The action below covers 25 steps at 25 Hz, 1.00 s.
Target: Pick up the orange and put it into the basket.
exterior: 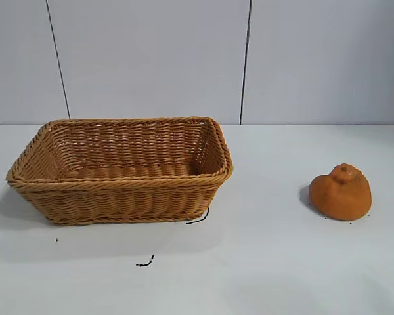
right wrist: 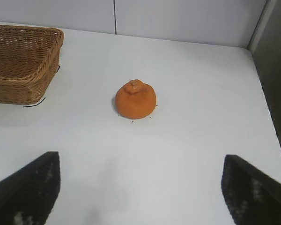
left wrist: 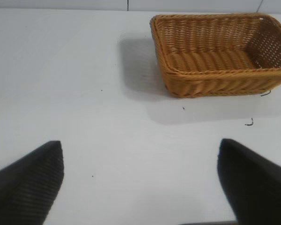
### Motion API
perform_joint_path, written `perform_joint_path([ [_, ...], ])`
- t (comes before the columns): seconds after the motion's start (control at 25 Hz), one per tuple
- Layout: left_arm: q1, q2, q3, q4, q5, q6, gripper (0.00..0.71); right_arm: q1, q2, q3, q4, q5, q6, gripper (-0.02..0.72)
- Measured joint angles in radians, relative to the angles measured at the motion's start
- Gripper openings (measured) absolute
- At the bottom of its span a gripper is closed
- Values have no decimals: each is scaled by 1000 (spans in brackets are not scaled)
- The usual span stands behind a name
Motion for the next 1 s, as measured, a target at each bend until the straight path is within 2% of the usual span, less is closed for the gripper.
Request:
perform_joint_path([
  [0.24, 0, 0, 0, 0, -1, 0, 639, 0, 3, 0, 0, 0, 0, 667],
  [0.36, 0, 0, 0, 0, -1, 0, 639, 0, 86, -35, 0, 3, 8, 667],
  [0.64, 0, 0, 0, 0, -1, 0, 639, 0, 553, -211, 0, 1, 76, 667],
  [1.0, 0, 0, 0, 0, -1, 0, 639, 0, 1121, -470, 0, -35, 85, 667],
])
